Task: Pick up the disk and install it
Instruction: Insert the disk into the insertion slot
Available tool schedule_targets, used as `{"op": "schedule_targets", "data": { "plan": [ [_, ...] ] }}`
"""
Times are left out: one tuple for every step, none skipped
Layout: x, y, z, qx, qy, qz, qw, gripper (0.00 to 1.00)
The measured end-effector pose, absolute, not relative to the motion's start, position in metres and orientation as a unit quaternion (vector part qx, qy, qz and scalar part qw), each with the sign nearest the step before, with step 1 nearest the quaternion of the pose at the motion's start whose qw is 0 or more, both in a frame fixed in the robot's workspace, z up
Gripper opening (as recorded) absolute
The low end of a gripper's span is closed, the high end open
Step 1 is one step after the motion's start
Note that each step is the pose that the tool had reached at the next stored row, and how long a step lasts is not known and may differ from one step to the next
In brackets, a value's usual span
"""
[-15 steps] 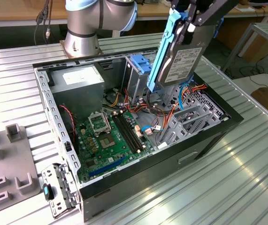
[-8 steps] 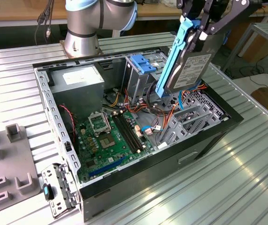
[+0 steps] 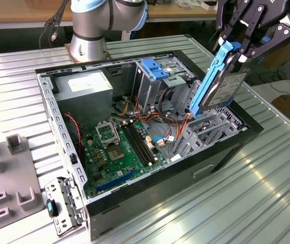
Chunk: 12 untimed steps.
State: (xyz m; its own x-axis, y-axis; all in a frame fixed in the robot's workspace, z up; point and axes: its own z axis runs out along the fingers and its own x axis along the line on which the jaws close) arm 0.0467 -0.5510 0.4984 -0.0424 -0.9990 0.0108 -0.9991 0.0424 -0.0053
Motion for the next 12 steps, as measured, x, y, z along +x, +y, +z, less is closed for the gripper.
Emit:
{"op": "schedule_targets", "data": {
  "plan": [
    [0.048, -0.551, 0.497, 0.692, -0.722, 0.006, 0.002, 0.37],
    [0.048, -0.551, 0.495, 0.692, -0.722, 0.006, 0.002, 0.37],
    [0.049, -0.551, 0.493, 0.692, -0.722, 0.006, 0.002, 0.37],
    [0.050, -0.552, 0.489, 0.692, -0.722, 0.006, 0.002, 0.37],
    [0.051, -0.552, 0.487, 0.692, -0.722, 0.006, 0.002, 0.37],
    [0.053, -0.553, 0.484, 0.692, -0.722, 0.006, 0.002, 0.37],
    [0.054, -0.553, 0.483, 0.692, -0.722, 0.006, 0.002, 0.37],
    [0.055, -0.553, 0.482, 0.692, -0.722, 0.006, 0.002, 0.37],
    [0.056, -0.554, 0.479, 0.692, -0.722, 0.006, 0.002, 0.37],
    [0.057, -0.554, 0.478, 0.692, -0.722, 0.006, 0.002, 0.37],
    [0.058, -0.555, 0.477, 0.692, -0.722, 0.006, 0.002, 0.37],
    [0.059, -0.556, 0.475, 0.692, -0.722, 0.006, 0.002, 0.37]
  ]
}}
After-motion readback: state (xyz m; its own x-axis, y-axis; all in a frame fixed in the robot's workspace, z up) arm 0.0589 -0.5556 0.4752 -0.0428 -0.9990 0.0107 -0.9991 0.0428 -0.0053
